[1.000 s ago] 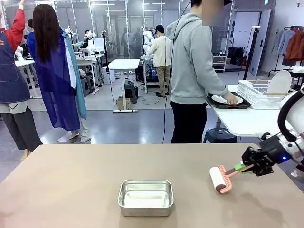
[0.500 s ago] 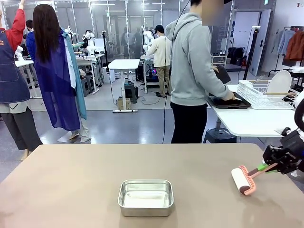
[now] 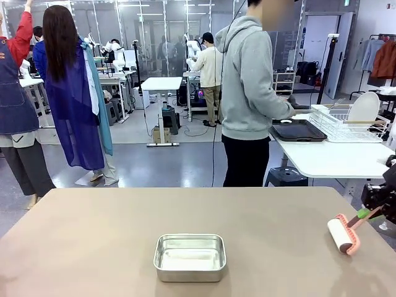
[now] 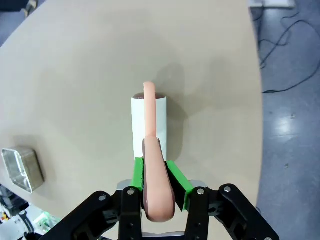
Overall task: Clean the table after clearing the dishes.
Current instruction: When the right (or left) Handle tray is removed, use the right hand (or left hand) to clean the right (or left) side of the table with the Lint Roller, then place the Lint Roller back on top of the Airtight Container.
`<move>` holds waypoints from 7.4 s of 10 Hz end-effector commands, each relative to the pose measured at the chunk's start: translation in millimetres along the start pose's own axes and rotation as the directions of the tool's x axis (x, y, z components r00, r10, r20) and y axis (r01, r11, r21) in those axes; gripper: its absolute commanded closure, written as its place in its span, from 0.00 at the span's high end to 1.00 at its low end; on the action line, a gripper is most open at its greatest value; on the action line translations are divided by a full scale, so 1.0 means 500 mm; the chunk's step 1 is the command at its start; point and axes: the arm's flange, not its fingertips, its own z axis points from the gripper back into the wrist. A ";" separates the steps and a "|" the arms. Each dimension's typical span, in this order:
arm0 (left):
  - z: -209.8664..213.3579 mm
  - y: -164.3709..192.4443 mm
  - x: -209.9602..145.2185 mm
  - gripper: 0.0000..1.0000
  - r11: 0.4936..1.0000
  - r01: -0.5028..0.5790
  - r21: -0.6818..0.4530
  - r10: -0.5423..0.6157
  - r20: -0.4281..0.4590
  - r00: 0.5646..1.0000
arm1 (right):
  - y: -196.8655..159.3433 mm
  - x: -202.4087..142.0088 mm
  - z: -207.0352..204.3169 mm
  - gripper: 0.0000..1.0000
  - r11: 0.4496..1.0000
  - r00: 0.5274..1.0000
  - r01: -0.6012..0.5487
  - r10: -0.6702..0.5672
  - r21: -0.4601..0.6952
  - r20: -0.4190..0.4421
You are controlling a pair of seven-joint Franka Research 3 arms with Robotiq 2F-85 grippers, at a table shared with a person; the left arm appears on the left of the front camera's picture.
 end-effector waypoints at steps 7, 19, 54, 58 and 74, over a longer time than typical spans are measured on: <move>-0.003 -0.015 -0.004 1.00 1.000 -0.007 0.006 0.007 0.000 1.000 | 0.111 -0.047 0.199 0.23 0.996 0.990 -0.072 0.065 0.050 0.128; -0.003 -0.015 -0.004 1.00 1.000 -0.007 0.006 0.007 0.000 1.000 | 0.111 -0.047 0.199 0.23 0.996 0.990 -0.072 0.065 0.050 0.128; -0.003 -0.015 -0.004 1.00 1.000 -0.007 0.006 0.007 0.000 1.000 | 1.029 -0.192 -0.270 0.23 -0.061 -0.167 -0.921 0.955 0.386 -0.247; -0.003 -0.015 -0.004 1.00 1.000 -0.007 0.006 0.007 0.000 1.000 | 0.983 -0.171 -0.316 0.23 -0.119 -0.213 -0.928 0.947 0.353 -0.240; -0.003 -0.015 -0.004 1.00 1.000 -0.007 0.006 0.007 0.000 1.000 | 0.951 -0.117 -0.341 1.00 -0.136 -0.221 -0.923 0.953 0.360 -0.207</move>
